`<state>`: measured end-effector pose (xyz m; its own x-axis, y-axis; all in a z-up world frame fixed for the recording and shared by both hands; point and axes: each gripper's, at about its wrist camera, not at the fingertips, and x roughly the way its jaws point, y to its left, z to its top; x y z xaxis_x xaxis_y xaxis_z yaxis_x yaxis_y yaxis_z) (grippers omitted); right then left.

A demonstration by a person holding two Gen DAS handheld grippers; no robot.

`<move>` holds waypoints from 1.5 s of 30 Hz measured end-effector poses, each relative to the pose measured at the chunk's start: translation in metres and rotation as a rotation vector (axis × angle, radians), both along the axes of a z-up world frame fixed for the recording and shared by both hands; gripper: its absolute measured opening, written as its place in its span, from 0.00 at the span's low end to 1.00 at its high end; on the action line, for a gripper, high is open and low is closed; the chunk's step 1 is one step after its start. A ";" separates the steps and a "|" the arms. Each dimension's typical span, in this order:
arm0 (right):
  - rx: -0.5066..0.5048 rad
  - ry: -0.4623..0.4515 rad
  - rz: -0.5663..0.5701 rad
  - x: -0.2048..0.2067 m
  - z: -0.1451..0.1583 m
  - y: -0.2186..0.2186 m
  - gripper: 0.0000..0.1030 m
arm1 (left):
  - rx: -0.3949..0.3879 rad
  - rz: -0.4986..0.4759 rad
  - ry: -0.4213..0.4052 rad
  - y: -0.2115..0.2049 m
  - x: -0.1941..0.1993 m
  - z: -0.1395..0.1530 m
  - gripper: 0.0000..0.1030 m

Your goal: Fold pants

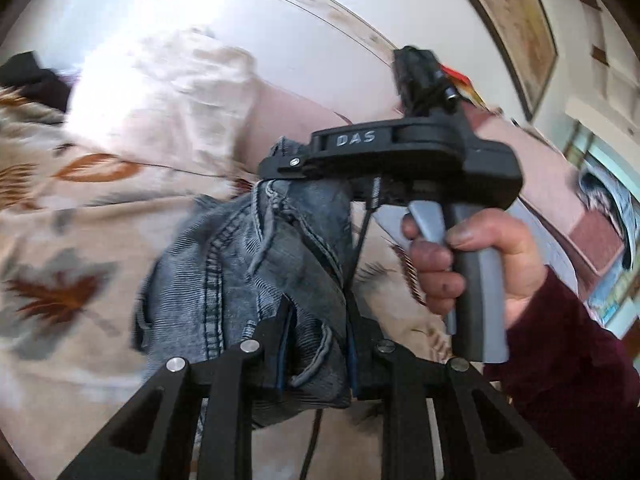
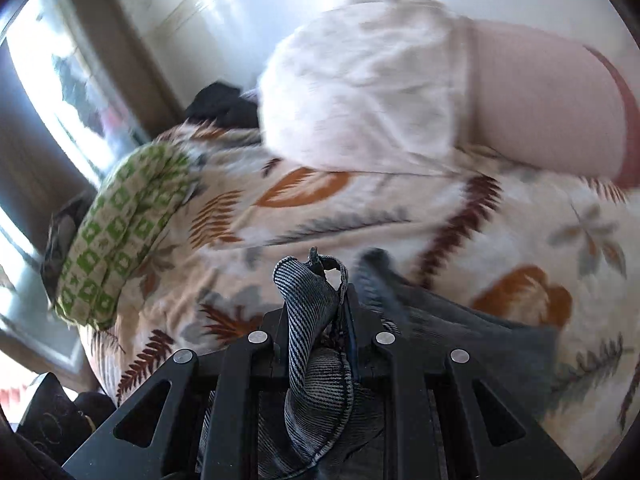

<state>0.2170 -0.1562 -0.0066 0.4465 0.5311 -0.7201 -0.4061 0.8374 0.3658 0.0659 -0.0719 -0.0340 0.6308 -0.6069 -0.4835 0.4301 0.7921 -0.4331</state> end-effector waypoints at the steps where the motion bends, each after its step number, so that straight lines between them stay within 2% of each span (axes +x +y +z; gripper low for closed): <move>1: 0.019 0.007 -0.016 0.003 -0.007 -0.021 0.17 | 0.006 -0.018 0.003 -0.011 0.003 -0.002 0.23; 6: 0.082 0.004 -0.062 0.011 -0.027 -0.081 0.17 | 0.021 -0.094 0.047 -0.069 0.023 -0.022 0.23; 9: 0.127 0.016 -0.095 0.019 -0.045 -0.114 0.17 | 0.022 -0.126 0.084 -0.085 0.030 -0.035 0.25; 11: 0.157 0.041 -0.123 0.023 -0.064 -0.134 0.17 | 0.016 -0.159 0.095 -0.089 0.026 -0.038 0.31; 12: 0.168 0.045 -0.130 0.024 -0.071 -0.142 0.17 | 0.029 -0.171 0.089 -0.090 0.023 -0.038 0.39; 15: 0.211 0.058 -0.164 0.027 -0.094 -0.161 0.19 | 0.077 -0.215 0.044 -0.088 0.006 -0.033 0.46; 16: 0.231 0.061 -0.192 0.028 -0.100 -0.166 0.23 | 0.100 -0.224 0.020 -0.085 -0.002 -0.028 0.55; 17: 0.240 0.061 -0.214 0.028 -0.105 -0.171 0.25 | 0.120 -0.226 -0.002 -0.085 -0.007 -0.024 0.58; 19: 0.256 0.094 -0.246 0.027 -0.111 -0.182 0.37 | 0.161 -0.212 -0.062 -0.072 -0.022 -0.012 0.61; 21: 0.299 0.095 -0.307 0.020 -0.109 -0.198 0.49 | 0.210 -0.172 -0.111 -0.057 -0.030 0.000 0.62; 23: 0.336 0.047 -0.353 0.002 -0.096 -0.215 0.49 | 0.266 -0.108 -0.133 -0.042 -0.025 0.006 0.64; 27: 0.243 -0.040 -0.406 -0.037 -0.055 -0.224 0.49 | 0.411 0.012 -0.145 -0.021 -0.006 0.009 0.64; 29: 0.214 -0.086 -0.426 -0.064 -0.032 -0.222 0.49 | 0.447 0.034 -0.143 -0.017 0.003 0.006 0.64; 32: 0.179 -0.134 -0.471 -0.096 -0.014 -0.217 0.52 | 0.510 0.032 -0.150 -0.025 0.016 0.000 0.64; 35: 0.168 -0.095 -0.553 -0.117 -0.021 -0.220 0.64 | 0.540 0.003 -0.149 -0.039 0.029 -0.003 0.64; 37: 0.243 -0.070 -0.573 -0.123 -0.035 -0.228 0.69 | 0.552 -0.012 -0.155 -0.048 0.036 -0.004 0.64; 39: 0.302 -0.018 -0.600 -0.122 -0.050 -0.238 0.71 | 0.581 0.018 -0.154 -0.055 0.047 -0.005 0.64; 42: 0.421 -0.007 -0.602 -0.109 -0.059 -0.248 0.72 | 0.529 0.053 -0.093 -0.054 0.061 -0.012 0.64; 45: 0.443 0.006 -0.579 -0.091 -0.060 -0.237 0.75 | 0.525 0.085 -0.049 -0.053 0.067 -0.026 0.64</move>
